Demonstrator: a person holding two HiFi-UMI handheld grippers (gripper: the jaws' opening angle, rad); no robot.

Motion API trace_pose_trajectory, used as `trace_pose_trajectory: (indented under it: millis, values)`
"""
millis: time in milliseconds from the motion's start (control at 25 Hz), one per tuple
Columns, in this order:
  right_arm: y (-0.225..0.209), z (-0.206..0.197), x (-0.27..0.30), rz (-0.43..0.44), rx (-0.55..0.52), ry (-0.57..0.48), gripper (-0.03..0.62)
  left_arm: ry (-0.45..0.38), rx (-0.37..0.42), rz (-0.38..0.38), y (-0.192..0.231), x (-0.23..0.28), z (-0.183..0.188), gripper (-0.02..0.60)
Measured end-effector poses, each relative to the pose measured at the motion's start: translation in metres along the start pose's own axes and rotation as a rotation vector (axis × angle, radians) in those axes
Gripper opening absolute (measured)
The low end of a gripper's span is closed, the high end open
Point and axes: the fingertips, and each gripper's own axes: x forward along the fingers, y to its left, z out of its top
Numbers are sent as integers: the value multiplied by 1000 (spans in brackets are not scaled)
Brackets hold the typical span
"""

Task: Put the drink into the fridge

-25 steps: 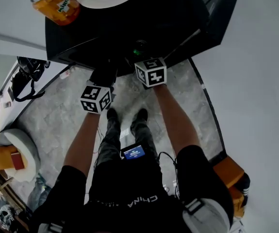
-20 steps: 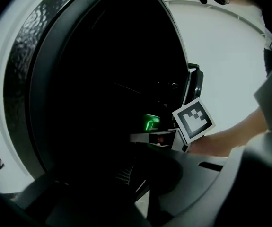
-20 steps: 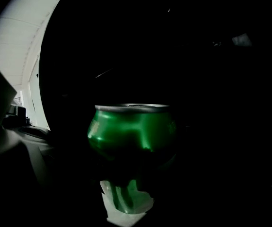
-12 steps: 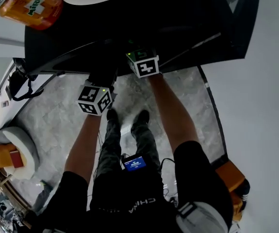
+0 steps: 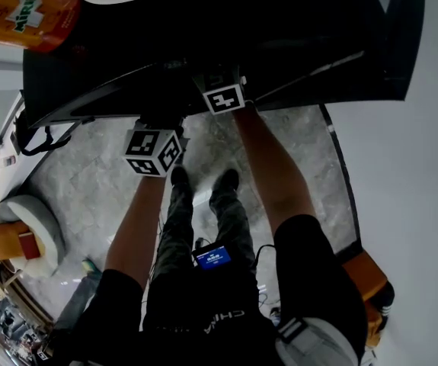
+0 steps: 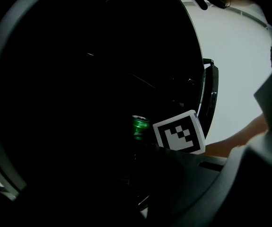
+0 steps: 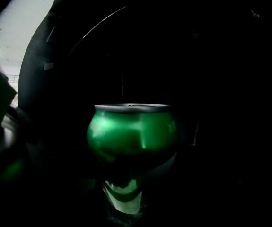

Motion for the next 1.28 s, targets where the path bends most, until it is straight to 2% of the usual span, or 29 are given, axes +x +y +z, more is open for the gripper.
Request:
trace_pose_trajectory:
  millis: [120,280,480,600,960,1080,1280]
  values:
    - [3,-1,1,9,-21,-3,345,0,-6,21,4,2,1,12]
    - [5,-5,0,39,6,20,347,4,-7,26,4,5,1,12]
    - [2,-14,-5,-1,-86,24,351,13,-7,43,6,7,2,12]
    - [-2,-19,-19,-15,-102,27,351,22,-5,41,1,4,3,12]
    - [6,5,-92,-40,-9,88,350,73,-10,8,-20,-30,11,12]
    - [16,11,-117,-27,76,144,350,93,-9,-25,-34,-47,17,12]
    - [37,34,-160,-13,195,172,344,107,7,-98,-55,-76,32,12]
